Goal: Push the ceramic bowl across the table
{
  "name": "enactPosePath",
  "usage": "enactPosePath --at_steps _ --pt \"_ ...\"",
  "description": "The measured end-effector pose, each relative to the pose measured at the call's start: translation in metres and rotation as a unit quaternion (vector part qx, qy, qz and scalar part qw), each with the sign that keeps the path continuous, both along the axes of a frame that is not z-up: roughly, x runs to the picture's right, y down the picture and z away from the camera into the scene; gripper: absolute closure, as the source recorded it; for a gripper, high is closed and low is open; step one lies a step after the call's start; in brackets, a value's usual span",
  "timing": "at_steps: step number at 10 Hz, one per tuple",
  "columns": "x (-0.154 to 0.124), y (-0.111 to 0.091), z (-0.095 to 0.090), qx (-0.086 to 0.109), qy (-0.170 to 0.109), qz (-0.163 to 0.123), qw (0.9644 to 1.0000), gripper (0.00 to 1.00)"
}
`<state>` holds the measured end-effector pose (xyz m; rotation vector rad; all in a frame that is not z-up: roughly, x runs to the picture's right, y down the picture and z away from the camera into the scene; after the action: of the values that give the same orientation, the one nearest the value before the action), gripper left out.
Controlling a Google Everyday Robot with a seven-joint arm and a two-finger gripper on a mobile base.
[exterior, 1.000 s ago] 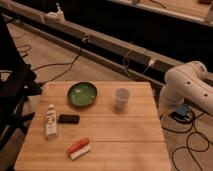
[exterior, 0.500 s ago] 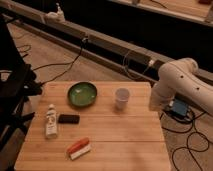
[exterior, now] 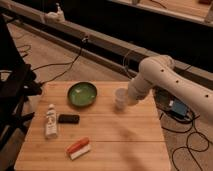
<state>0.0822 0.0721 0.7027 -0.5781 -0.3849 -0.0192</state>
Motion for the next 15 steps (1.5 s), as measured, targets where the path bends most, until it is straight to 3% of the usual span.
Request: enactPosePath --at_steps 2,3,5,8,15 --pt "-0.065 0.019 -0.002 0.007 -0.052 -0.032 0.9981 1.0" --pt "-0.078 0.031 -0.004 0.015 -0.065 -0.058 0.9961 1.0" --pt "-0.086 0.041 -0.006 0.024 -0.075 -0.082 0.9935 1.0" --pt "-0.084 0.041 -0.004 0.022 -0.074 -0.082 0.9937 1.0" --pt "-0.143 0.044 0.085 -0.032 -0.104 -0.086 0.9903 1.0"
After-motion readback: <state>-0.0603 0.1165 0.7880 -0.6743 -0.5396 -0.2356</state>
